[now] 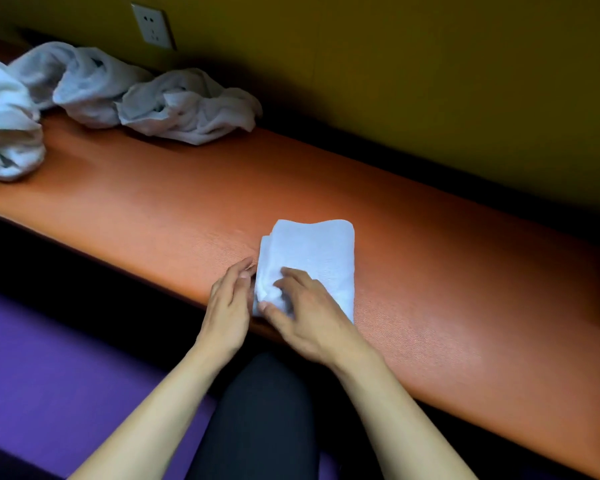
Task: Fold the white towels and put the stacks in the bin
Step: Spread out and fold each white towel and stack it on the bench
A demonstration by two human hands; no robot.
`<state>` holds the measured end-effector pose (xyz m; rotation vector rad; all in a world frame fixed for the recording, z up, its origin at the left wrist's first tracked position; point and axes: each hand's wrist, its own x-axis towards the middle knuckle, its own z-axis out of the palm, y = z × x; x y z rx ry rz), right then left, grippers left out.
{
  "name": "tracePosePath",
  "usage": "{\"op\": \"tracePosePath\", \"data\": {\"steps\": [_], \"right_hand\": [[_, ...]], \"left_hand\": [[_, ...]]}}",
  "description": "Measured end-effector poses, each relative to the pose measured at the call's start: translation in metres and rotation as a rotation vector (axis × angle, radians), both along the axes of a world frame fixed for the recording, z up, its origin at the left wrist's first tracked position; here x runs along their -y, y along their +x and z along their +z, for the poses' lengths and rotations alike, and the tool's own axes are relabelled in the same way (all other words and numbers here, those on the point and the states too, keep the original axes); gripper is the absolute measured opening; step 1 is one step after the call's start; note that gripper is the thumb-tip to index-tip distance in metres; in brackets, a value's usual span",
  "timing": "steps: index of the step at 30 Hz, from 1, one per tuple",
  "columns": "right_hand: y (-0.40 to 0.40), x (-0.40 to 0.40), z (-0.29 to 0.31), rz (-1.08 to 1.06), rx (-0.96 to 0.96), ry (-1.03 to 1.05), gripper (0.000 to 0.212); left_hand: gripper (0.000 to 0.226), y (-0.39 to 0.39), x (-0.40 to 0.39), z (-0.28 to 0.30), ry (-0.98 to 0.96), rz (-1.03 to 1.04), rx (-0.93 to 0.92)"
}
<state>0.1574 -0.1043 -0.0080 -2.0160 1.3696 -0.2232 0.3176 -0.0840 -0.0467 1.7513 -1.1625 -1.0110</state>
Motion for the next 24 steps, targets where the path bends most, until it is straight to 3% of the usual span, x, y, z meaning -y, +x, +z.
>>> {"op": "tracePosePath", "data": {"steps": [1,3,6,9,13,17,20,24], "right_hand": [[-0.003,0.0,0.004,-0.015,0.059,0.014,0.049],[-0.013,0.002,0.006,-0.192,0.197,-0.15,0.042],[-0.039,0.006,-0.002,-0.588,0.172,-0.363,0.028],[-0.058,0.003,-0.01,-0.743,0.101,-0.129,0.035],[-0.06,0.001,-0.012,-0.781,0.328,0.143,0.035],[-0.058,0.005,-0.015,-0.835,0.504,0.291,0.042],[-0.066,0.008,-0.01,-0.856,0.585,0.361,0.032],[-0.09,0.003,-0.002,-0.897,0.641,0.32,0.017]], "left_hand": [[0.038,0.0,0.002,0.004,0.009,0.02,-0.016],[0.049,-0.003,0.005,0.013,0.04,0.015,0.084],[0.065,-0.012,0.005,0.023,0.195,-0.033,0.295],[0.068,-0.024,0.004,0.026,0.325,-0.07,0.347],[0.05,-0.026,0.009,0.028,0.332,-0.015,0.204],[0.045,-0.036,0.012,0.034,0.392,0.077,-0.027],[0.031,-0.045,0.016,0.042,0.417,0.057,-0.1],[0.056,-0.064,0.017,0.054,0.421,0.011,-0.186]]}}
